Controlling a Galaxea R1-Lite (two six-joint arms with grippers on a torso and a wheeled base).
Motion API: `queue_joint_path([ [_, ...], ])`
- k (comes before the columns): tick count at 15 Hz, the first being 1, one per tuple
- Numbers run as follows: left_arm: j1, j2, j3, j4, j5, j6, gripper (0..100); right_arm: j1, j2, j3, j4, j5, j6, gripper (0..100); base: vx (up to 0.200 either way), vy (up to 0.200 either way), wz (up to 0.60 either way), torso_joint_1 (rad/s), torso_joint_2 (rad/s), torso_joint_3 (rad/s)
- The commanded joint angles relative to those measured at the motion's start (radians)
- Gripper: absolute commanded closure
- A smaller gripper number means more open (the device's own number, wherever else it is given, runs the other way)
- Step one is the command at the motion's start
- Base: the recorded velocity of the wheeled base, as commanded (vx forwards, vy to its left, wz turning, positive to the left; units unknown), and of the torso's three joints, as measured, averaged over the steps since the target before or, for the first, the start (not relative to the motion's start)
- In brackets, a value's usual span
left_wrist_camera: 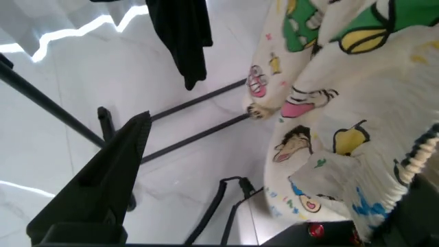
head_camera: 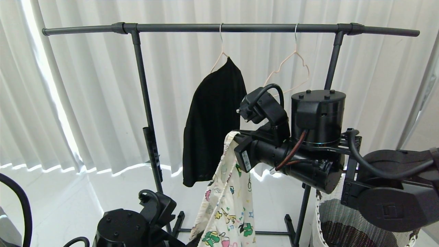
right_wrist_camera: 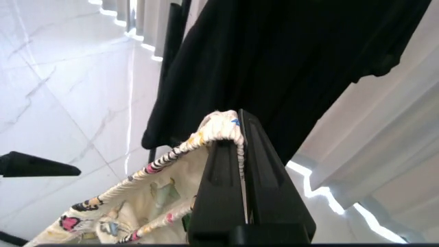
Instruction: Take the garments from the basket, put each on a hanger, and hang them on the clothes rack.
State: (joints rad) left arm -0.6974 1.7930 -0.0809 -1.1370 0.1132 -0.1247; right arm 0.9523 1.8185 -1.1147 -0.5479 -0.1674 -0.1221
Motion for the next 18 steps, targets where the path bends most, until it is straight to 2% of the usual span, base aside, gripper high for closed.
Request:
queue_joint_path([
  [1, -0.001, -0.003, 0.004, 0.000, 0.000, 0.000, 100, 0.000, -0.007, 0.001, -0.001, -0.001, -0.001, 100, 0.000, 0.000, 0.00, 0.000, 0.00, 0.000],
  [4, -0.001, -0.003, 0.015, 0.000, 0.045, 0.023, 100, -0.027, -0.044, 0.009, 0.089, -0.006, -0.001, 100, 0.000, 0.000, 0.00, 0.000, 0.00, 0.000],
  [6, -0.002, -0.014, 0.035, -0.012, 0.112, 0.051, 100, -0.098, -0.111, 0.012, 0.246, -0.006, 0.004, 100, 0.000, 0.000, 0.00, 0.000, 0.00, 0.000],
  [8, -0.002, -0.041, 0.027, -0.038, 0.114, 0.091, 100, -0.144, -0.157, 0.030, 0.327, -0.006, 0.006, 100, 0.000, 0.000, 0.00, 0.000, 0.00, 0.000],
  [10, -0.002, -0.099, -0.022, -0.001, 0.103, 0.175, 100, -0.181, -0.211, 0.082, 0.371, -0.006, 0.006, 100, 0.000, 0.000, 0.00, 0.000, 0.00, 0.000],
  [13, 0.007, -0.149, -0.165, 0.217, 0.102, 0.180, 100, -0.184, -0.257, 0.145, 0.373, -0.006, 0.006, 100, 0.000, 0.000, 0.00, 0.000, 0.00, 0.000],
  [16, 0.010, -0.241, -0.494, 0.631, 0.071, 0.158, 100, -0.185, -0.298, 0.185, 0.375, -0.007, 0.004, 100, 0.000, 0.000, 0.00, 0.000, 0.00, 0.000],
  [18, 0.015, -0.316, -0.677, 0.939, -0.035, 0.158, 100, -0.193, -0.312, 0.194, 0.376, -0.009, 0.004, 100, 0.000, 0.000, 0.00, 0.000, 0.00, 0.000],
])
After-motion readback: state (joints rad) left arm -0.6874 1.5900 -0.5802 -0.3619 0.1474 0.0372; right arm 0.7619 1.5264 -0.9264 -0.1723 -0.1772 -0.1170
